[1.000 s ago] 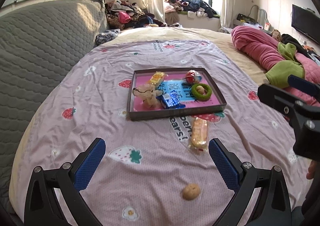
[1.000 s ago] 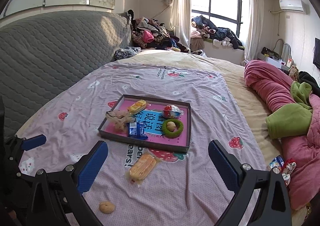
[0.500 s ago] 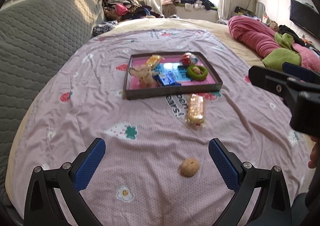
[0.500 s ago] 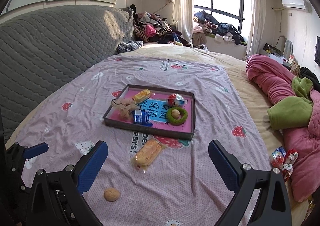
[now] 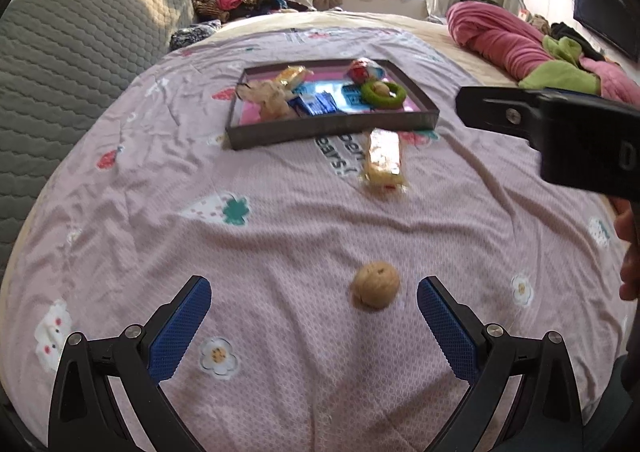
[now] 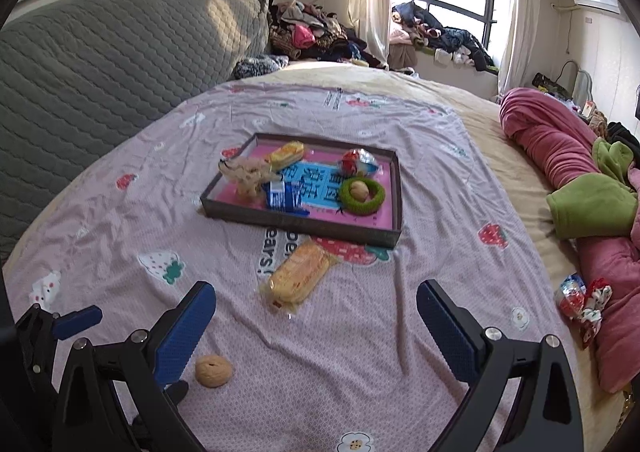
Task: Organize objects
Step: 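Move the left tool over the walnut while the right tool approaches the bread loaf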
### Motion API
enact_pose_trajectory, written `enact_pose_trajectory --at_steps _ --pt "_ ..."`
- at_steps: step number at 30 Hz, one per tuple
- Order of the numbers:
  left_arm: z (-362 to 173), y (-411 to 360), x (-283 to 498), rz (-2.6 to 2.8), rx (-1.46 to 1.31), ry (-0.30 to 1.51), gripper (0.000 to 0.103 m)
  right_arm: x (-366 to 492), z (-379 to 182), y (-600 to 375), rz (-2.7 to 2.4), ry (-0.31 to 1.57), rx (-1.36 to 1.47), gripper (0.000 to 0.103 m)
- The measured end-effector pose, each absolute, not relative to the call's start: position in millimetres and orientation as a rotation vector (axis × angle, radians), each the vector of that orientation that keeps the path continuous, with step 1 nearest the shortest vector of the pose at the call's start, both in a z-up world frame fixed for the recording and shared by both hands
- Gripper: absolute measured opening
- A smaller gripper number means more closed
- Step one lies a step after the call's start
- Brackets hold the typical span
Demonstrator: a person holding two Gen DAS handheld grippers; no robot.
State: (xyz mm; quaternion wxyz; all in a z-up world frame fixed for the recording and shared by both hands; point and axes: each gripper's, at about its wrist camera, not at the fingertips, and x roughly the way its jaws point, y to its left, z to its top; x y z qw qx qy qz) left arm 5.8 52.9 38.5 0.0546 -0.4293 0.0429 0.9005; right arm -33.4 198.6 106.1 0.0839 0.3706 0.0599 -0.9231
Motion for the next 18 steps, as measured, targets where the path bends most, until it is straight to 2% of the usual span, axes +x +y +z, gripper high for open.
enact_pose_trajectory --at_steps 18 --pt "6 63 1 2.696 -1.289 0.097 0.103 -71 44 184 -2.714 0.201 1.217 0.101"
